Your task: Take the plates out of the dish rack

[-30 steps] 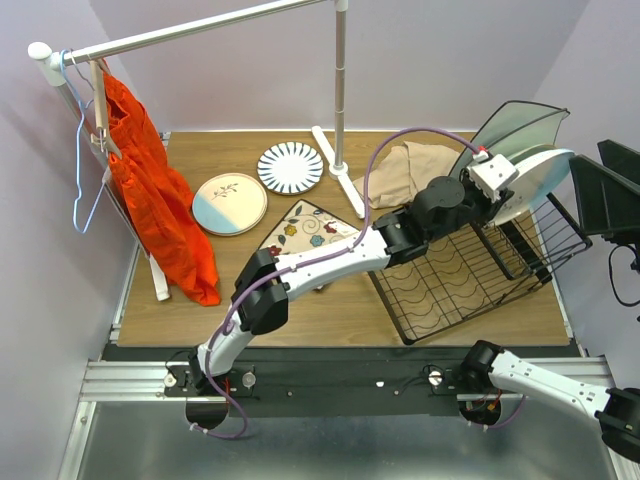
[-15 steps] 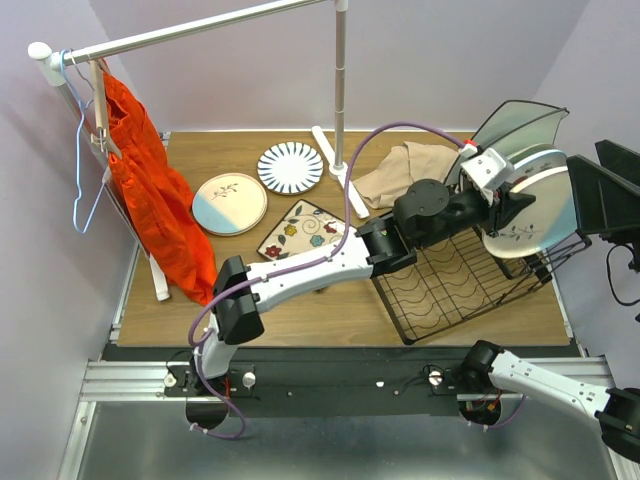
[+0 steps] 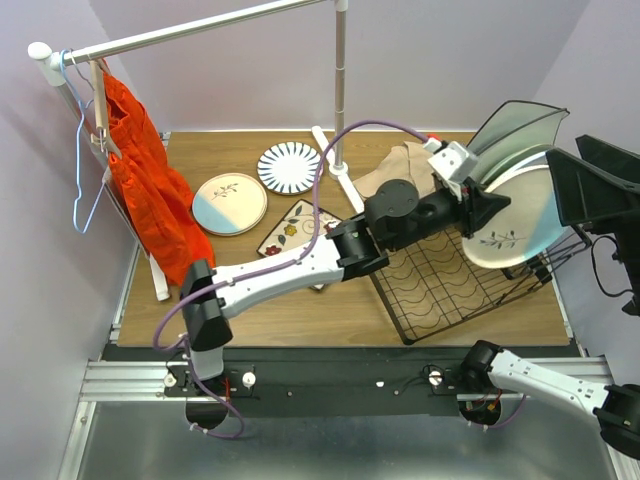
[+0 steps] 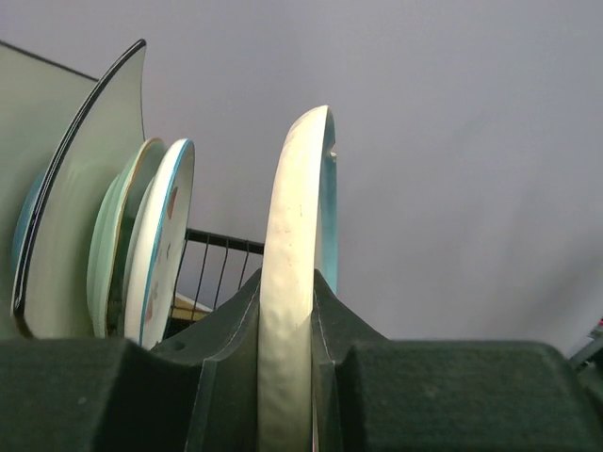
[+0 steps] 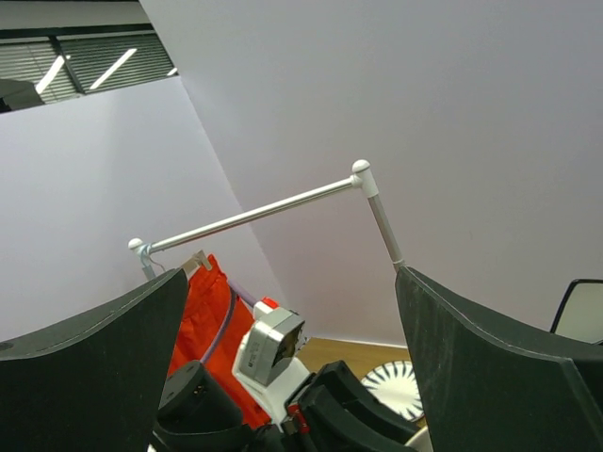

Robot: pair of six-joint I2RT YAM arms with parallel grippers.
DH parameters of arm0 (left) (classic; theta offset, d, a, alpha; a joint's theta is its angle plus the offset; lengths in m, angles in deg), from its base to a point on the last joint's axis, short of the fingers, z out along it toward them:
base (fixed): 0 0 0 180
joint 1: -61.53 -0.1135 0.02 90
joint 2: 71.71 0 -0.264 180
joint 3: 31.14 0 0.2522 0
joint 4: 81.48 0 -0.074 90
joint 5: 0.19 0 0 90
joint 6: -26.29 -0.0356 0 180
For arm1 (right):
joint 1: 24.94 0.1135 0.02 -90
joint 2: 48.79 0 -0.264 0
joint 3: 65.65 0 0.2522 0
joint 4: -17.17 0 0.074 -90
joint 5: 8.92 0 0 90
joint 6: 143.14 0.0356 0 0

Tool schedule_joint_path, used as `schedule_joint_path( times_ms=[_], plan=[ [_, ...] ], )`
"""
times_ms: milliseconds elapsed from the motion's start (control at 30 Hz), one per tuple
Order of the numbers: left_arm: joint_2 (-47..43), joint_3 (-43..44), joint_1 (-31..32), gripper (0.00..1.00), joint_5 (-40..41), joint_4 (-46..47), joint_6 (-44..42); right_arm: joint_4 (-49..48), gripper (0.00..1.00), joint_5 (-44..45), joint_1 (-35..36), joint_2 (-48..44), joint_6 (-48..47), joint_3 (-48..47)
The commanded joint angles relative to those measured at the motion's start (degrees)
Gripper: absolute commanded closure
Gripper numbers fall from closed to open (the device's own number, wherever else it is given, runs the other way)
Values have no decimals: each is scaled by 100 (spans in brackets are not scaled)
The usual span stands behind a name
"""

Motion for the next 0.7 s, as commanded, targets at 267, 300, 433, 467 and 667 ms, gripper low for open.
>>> schedule_joint_path(
  times_ms=[267,300,433,467,667],
  plan=[
    [-3016,-2324,-504,100,759,630,1360,-72,0,-653,5,658,595,147],
    [-3192,-2482,-627,100,803,577,1492,-72,0,-724,5,719,613,174],
    [-4036,-3360,-1128,100,857,173,1948,-72,0,-742,5,974,876,463],
    [-4368,-3511,-1277,100,813,25,2037,-63,0,-785,5,1071,903,534],
    [-5678,-4435,-2025,100,1067,-852,2187,-343,0,-1424,13,1265,1280,1805]
  ],
)
